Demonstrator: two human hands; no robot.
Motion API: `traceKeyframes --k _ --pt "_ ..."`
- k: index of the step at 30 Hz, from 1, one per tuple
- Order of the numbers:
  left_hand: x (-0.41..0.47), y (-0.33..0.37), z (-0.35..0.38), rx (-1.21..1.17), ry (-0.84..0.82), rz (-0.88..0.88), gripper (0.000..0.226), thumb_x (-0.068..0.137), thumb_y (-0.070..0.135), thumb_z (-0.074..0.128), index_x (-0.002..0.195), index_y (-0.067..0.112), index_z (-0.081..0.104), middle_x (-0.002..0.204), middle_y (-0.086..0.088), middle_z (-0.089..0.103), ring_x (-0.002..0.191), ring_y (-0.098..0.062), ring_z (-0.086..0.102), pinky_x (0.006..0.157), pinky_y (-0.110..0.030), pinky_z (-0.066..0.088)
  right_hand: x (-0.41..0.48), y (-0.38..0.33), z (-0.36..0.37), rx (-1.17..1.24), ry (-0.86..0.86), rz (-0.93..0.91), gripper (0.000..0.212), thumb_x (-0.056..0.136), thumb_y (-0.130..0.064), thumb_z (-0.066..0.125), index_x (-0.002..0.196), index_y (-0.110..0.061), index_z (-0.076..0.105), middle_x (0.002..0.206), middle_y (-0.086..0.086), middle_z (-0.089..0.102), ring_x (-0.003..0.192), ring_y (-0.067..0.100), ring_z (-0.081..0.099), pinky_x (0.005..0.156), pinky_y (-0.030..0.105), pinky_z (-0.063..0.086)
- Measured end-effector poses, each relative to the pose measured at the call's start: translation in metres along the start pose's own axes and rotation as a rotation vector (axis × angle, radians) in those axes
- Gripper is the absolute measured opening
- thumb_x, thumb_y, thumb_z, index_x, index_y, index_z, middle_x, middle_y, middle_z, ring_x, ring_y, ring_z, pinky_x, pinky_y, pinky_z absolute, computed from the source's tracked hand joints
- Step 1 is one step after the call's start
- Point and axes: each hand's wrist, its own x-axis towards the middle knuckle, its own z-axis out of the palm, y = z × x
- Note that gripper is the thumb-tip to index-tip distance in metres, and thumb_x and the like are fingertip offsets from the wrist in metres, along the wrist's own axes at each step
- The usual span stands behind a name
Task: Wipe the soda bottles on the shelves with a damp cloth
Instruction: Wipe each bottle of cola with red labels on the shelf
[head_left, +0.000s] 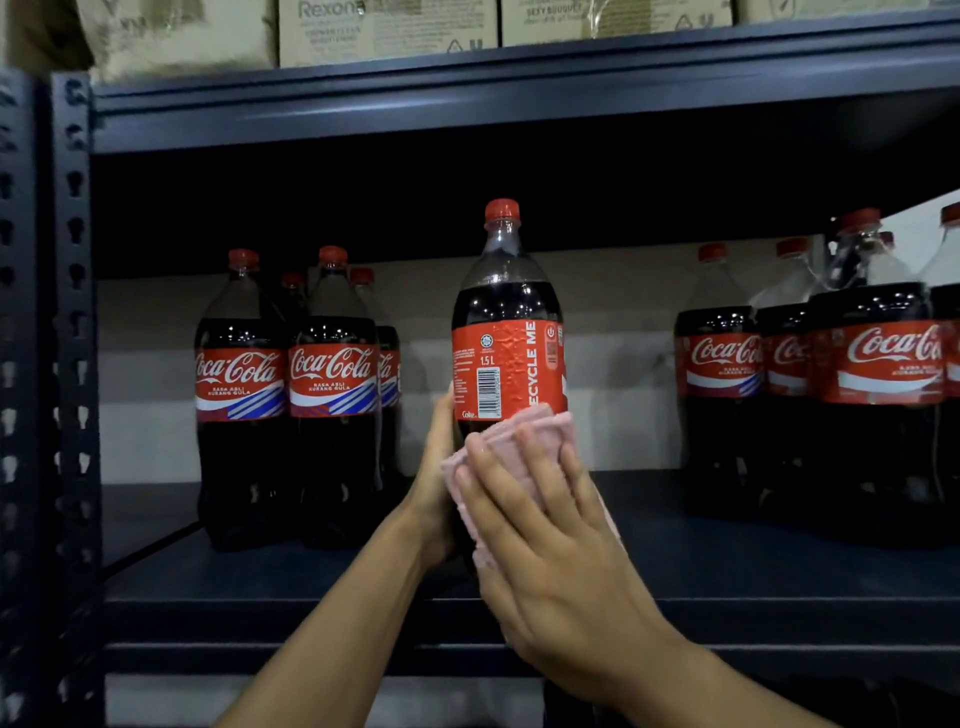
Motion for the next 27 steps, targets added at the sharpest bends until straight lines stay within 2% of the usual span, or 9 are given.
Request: traceKeyframes --k 3,6,10,14,17,19,21,23,27 --pt "-0.003 0.006 0.003 0.063 -0.043 -0.002 0.059 0.084 0.062 0.047 0.099 0.018 0.084 0.103 -0.007 0.081 0.092 -0.018 0.078 0.094 -0.036 0.057 0.020 0.011 -0.005 0.029 -0.014 0.002 0.060 0.095 -0.027 0.038 0.148 -0.004 0.052 0.160 0.014 0.042 0.151 0.042 0.029 0.120 0.055 0.019" --pt "-0.004 0.011 0.010 0.100 -0.033 -0.036 0.063 0.088 0.070 0.045 0.094 0.022 0.086 0.095 -0.005 0.081 0.081 -0.015 0.078 0.066 -0.028 0.059 0.060 0.038 -0.007 0.122 0.002 0.124 0.060 0.102 -0.027 0.034 0.160 -0.011 0.033 0.169 0.011 0.021 0.158 0.036 0.005 0.126 0.054 0.010" --pt "-0.005 0.012 0.012 0.098 0.064 0.002 0.073 0.103 0.072 0.032 0.127 0.019 0.077 0.120 -0.015 0.077 0.110 -0.026 0.076 0.095 -0.041 0.057 0.118 0.077 -0.014 0.288 0.009 0.262 0.062 0.100 -0.037 0.032 0.159 -0.022 0.037 0.169 0.001 0.026 0.159 0.029 0.006 0.124 0.045 0.009" --pt "-0.009 0.002 0.023 0.105 0.064 0.017 0.084 0.098 0.081 0.028 0.123 0.018 0.079 0.116 -0.019 0.078 0.105 -0.031 0.076 0.090 -0.045 0.060 0.137 0.085 -0.017 0.441 0.029 0.331 0.057 0.098 -0.034 0.037 0.154 -0.028 0.046 0.165 -0.006 0.035 0.157 0.019 0.015 0.122 0.041 0.010" --pt "-0.005 -0.001 0.024 0.023 0.066 0.010 0.081 0.099 0.076 0.033 0.133 0.015 0.073 0.127 -0.022 0.073 0.116 -0.030 0.072 0.106 -0.046 0.054 0.113 0.067 -0.013 0.333 0.119 0.260 0.058 0.098 -0.032 0.036 0.154 -0.021 0.046 0.164 -0.001 0.037 0.156 0.026 0.020 0.124 0.046 0.015" --pt "-0.005 0.001 0.022 0.027 0.039 0.045 0.072 0.105 0.067 0.029 0.140 0.018 0.067 0.129 -0.014 0.072 0.117 -0.017 0.070 0.115 -0.042 0.047 0.084 0.049 -0.005 0.239 0.130 0.211 0.058 0.101 -0.027 0.037 0.157 -0.014 0.041 0.166 0.007 0.032 0.157 0.032 0.016 0.125 0.053 0.015" --pt "-0.001 0.000 0.016 0.047 0.026 0.088 0.069 0.109 0.060 0.025 0.123 0.018 0.077 0.113 -0.007 0.079 0.101 -0.007 0.075 0.099 -0.031 0.058 0.052 0.030 0.001 0.213 0.109 0.190 0.057 0.102 -0.024 0.039 0.157 -0.009 0.039 0.167 0.012 0.029 0.157 0.034 0.017 0.124 0.057 0.020" --pt "0.005 -0.003 0.009 0.035 0.002 0.073 0.076 0.109 0.060 0.024 0.097 0.018 0.086 0.101 -0.005 0.082 0.092 -0.012 0.078 0.080 -0.025 0.062 0.019 0.013 0.006 0.174 0.025 0.140 0.060 0.102 -0.026 0.038 0.159 -0.010 0.033 0.169 0.013 0.022 0.158 0.037 0.012 0.122 0.062 0.023" --pt "0.010 0.000 0.006 0.020 -0.045 -0.025 0.078 0.103 0.068 0.028 0.119 0.012 0.079 0.115 -0.011 0.077 0.102 -0.022 0.074 0.101 -0.038 0.056 -0.018 0.007 0.004 0.087 -0.053 0.013 0.061 0.098 -0.030 0.047 0.155 -0.010 0.043 0.166 0.011 0.031 0.154 0.043 0.020 0.116 0.066 0.031"
